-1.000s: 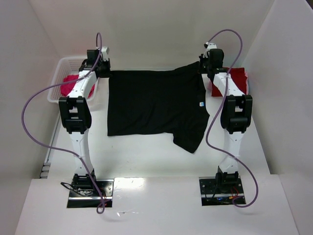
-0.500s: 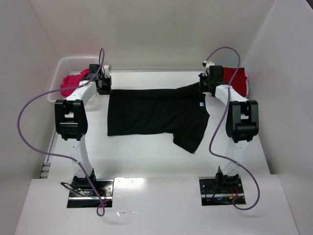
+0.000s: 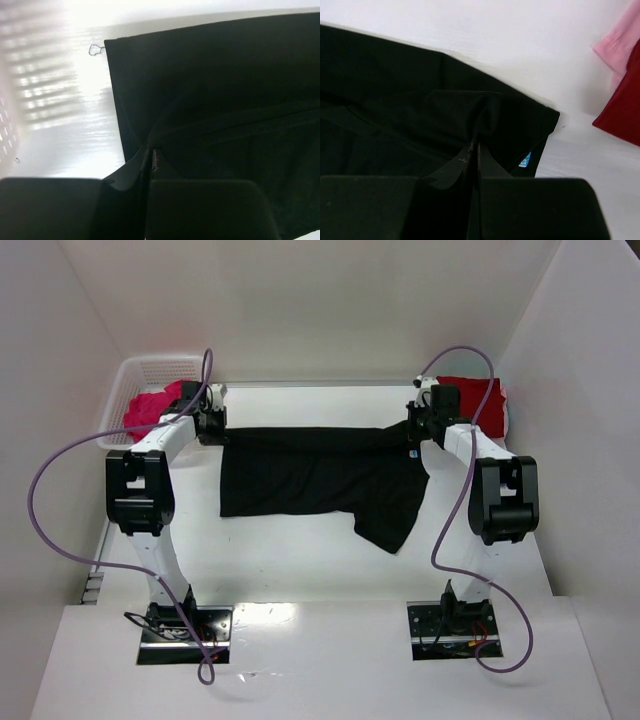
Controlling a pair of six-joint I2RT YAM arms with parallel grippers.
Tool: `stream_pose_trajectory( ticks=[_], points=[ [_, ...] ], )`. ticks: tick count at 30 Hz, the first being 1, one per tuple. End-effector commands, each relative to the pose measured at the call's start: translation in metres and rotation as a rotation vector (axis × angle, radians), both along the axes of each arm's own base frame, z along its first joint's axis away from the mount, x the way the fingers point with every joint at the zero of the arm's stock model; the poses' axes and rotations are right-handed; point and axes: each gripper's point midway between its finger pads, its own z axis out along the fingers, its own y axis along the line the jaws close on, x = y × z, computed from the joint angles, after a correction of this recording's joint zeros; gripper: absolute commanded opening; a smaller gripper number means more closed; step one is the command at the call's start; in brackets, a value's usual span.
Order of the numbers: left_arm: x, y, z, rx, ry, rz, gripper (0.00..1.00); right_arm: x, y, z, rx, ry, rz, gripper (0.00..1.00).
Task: Fold and stack the t-shirts
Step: Fold the flattened tshirt in 1/3 of the way
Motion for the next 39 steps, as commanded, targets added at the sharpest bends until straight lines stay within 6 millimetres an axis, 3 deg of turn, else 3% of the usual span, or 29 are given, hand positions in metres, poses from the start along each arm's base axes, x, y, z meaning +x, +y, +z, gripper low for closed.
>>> stream_pose_trajectory(
  ticks=[1,14,25,29,34,39],
  points=[
    [-0.001,0.000,0.015,0.005,-0.038,-0.019,0.00,-0.006,-0.003,0.010,-0.015,-0.025,0.036,0.08],
    [-0.014,-0.002,0.006,0.001,0.016,-0.032,0.00,-0.022,-0.003,-0.010,-0.026,0.053,0.054,0.08],
    [-0.034,-0.011,-0.008,-0.011,0.082,-0.094,0.01,-0.037,0.001,-0.002,-0.030,0.043,0.104,0.11],
    [-0.038,-0.011,-0.010,-0.012,0.100,-0.094,0.02,-0.044,0.001,-0.009,-0.035,0.073,0.111,0.13],
    [-0.048,-0.011,-0.004,-0.013,0.108,-0.094,0.15,-0.048,-0.001,-0.005,-0.049,0.067,0.109,0.21],
    [-0.051,-0.009,0.008,-0.002,0.097,-0.076,0.40,-0.050,-0.003,0.000,-0.056,0.057,0.102,0.35]
  ],
)
